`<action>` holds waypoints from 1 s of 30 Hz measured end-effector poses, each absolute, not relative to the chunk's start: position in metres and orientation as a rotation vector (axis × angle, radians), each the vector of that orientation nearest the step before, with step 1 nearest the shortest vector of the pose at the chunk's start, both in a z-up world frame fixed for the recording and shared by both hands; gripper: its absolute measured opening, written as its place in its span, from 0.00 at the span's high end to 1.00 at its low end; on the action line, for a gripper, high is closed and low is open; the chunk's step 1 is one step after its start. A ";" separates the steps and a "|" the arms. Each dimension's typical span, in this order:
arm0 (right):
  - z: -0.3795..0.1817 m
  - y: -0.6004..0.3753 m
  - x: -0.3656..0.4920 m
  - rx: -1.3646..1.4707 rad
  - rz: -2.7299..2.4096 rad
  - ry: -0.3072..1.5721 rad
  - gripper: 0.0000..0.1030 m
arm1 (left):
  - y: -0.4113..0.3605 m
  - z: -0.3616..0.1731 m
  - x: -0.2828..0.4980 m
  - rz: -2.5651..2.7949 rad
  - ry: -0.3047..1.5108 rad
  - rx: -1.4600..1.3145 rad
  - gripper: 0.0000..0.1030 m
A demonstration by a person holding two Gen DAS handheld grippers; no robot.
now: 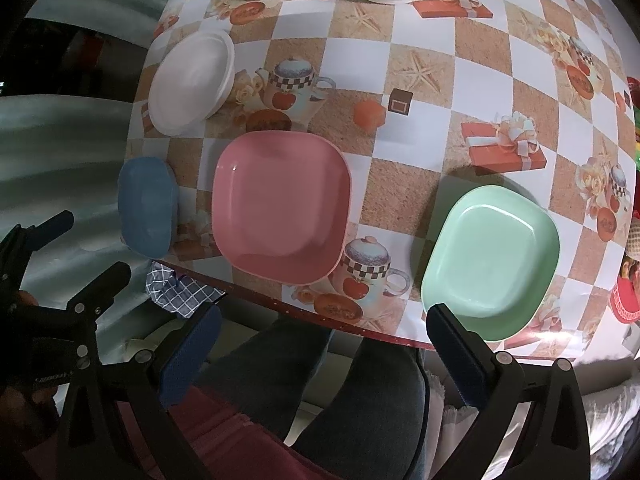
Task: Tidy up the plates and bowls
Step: 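Move both grippers toward the rim of the pink square plate, then close the left gripper on the pink plate rim while the right gripper also grips it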
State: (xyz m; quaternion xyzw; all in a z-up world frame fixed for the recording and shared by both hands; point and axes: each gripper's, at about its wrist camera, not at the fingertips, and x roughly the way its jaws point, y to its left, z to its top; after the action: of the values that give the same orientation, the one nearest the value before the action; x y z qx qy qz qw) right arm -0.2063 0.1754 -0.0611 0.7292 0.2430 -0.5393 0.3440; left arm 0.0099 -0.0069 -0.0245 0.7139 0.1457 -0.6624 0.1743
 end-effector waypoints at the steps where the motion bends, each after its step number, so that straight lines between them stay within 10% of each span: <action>1: -0.062 0.176 -0.207 1.897 -1.402 0.628 0.00 | -0.008 -0.026 0.010 -1.878 0.416 2.022 0.00; 30: -0.133 0.160 -0.222 1.972 -1.471 0.442 0.00 | 0.011 -0.116 -0.031 -1.867 0.328 2.072 0.00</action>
State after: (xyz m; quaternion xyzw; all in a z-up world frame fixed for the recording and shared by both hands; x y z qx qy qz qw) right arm -0.2218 0.1597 -0.1331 0.7485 0.1678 -0.5586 0.3156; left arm -0.0313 0.0108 -0.1160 0.7277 0.1150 -0.6556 0.1656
